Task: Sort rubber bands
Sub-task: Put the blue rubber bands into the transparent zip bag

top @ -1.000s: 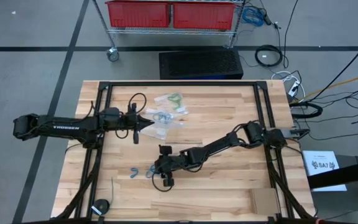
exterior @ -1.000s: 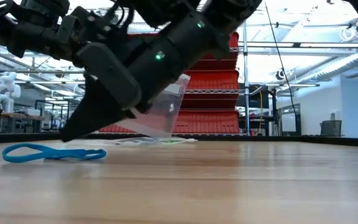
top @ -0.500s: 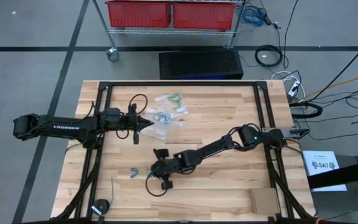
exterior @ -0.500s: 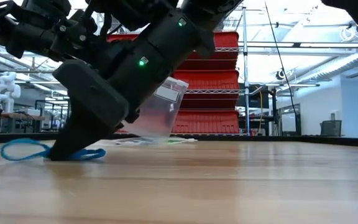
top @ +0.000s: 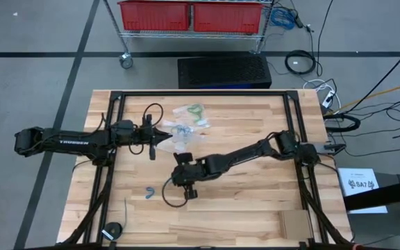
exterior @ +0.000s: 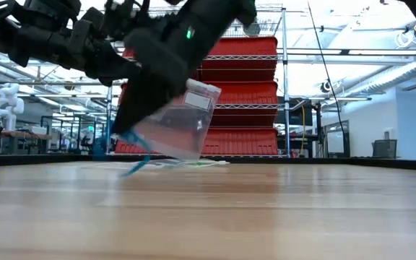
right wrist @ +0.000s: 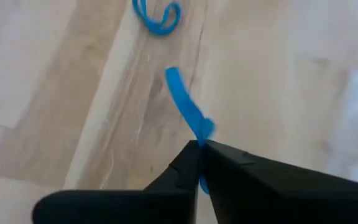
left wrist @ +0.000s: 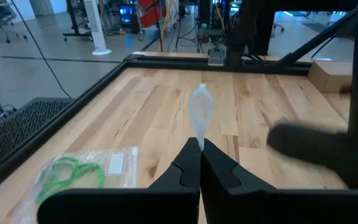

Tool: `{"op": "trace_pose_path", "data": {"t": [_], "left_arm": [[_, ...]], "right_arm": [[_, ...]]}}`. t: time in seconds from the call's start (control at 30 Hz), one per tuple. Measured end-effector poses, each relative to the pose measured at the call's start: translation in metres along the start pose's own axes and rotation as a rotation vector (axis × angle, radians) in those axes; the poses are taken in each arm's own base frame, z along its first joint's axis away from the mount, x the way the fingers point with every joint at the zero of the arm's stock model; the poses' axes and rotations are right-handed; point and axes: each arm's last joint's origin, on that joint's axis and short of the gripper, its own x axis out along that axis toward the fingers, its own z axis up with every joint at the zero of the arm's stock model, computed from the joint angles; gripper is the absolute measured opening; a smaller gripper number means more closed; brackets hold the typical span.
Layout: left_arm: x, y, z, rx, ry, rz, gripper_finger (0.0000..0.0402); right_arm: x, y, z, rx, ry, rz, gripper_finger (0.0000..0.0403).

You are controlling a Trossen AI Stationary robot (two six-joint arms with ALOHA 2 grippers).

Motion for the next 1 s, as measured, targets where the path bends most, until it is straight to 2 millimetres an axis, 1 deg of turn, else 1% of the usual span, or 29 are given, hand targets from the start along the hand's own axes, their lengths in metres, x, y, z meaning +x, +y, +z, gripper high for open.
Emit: {"op": "trace_pose_path", "data": {"t": [0.07, 0.1, 0.17, 0.23, 0.37, 0.5, 0.6, 0.7, 0.77, 0.83, 0.9, 1.0], "left_arm": [[0.0, 0.0, 0.0, 0.0, -0.003, 0.003, 0.0], [0.0, 0.0, 0.0, 0.0, -0.002, 0.003, 0.0], [0.0, 0.0, 0.0, 0.0, -0.004, 0.004, 0.0], [0.0, 0.0, 0.001, 0.0, -0.008, 0.004, 0.0], [0.0, 0.0, 0.001, 0.0, -0.01, 0.006, 0.0], [0.0, 0.0, 0.001, 0.0, -0.01, 0.006, 0.0], [0.0, 0.0, 0.001, 0.007, -0.01, 0.006, 0.0], [0.0, 0.0, 0.001, 0.009, -0.01, 0.006, 0.0], [0.0, 0.0, 0.001, 0.009, -0.01, 0.006, 0.0], [0.0, 0.0, 0.001, 0.009, -0.01, 0.006, 0.0], [0.0, 0.0, 0.001, 0.009, -0.011, 0.006, 0.0], [0.0, 0.0, 0.001, 0.016, -0.011, 0.006, 0.0]], "right_arm": [[-0.011, -0.007, 0.004, 0.019, -0.007, -0.005, 0.001], [-0.013, -0.01, 0.005, 0.043, -0.005, -0.004, 0.001], [-0.01, -0.014, -0.001, 0.074, 0.035, 0.023, 0.0015], [-0.005, -0.016, -0.013, 0.092, 0.115, 0.041, 0.0026], [-0.007, -0.013, -0.019, 0.159, 0.185, 0.057, 0.0056], [-0.008, -0.011, -0.027, 0.215, 0.276, 0.053, 0.0097], [-0.008, -0.012, -0.028, 0.231, 0.284, 0.047, 0.0127], [-0.008, -0.01, -0.028, 0.21, 0.279, 0.051, 0.0146], [-0.004, -0.007, -0.03, 0.18, 0.281, 0.056, 0.0149], [0.002, -0.005, -0.04, 0.171, 0.316, 0.057, 0.0148], [0.01, -0.004, -0.046, 0.194, 0.323, 0.054, 0.0143], [0.013, -0.008, -0.052, 0.237, 0.343, 0.042, 0.013]]}}
